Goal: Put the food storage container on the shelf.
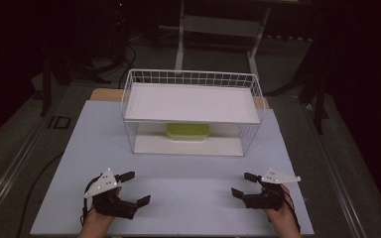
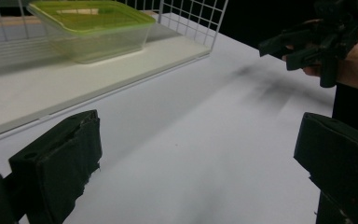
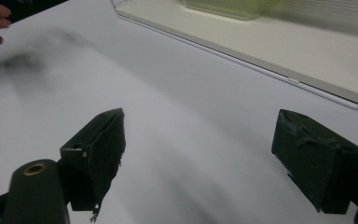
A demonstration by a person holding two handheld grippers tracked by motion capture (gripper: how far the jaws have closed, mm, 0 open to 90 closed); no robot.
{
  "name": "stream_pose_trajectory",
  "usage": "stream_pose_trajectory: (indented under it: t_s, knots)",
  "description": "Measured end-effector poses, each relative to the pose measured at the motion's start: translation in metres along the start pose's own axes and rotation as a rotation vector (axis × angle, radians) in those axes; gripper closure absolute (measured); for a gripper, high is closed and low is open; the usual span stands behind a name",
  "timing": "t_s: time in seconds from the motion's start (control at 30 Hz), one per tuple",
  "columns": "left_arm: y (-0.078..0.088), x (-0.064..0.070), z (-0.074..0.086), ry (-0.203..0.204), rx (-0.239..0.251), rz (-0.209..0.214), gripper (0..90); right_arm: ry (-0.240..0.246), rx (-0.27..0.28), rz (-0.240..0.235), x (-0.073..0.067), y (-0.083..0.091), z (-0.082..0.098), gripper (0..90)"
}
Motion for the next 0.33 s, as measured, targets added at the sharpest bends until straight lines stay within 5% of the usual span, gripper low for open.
stream_pose_trajectory:
  t_s: [0.33]
  knots:
    - [-0.0005,0.0006,0.0026,0.012,-0.006,0.007,1.5,0.003,-0.003,-0.001,-0.0014,-0.0011,-0.0006,17.0]
Point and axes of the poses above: each handheld gripper's, and its own axes: y roughly backward along the jaws, z roughly out of its underside, x roughly to its right, the point moved 9 cm from there along -y, roughly forward along the jaws, and after that the axes turned 8 degrees about -x, right-handed, at the moved point
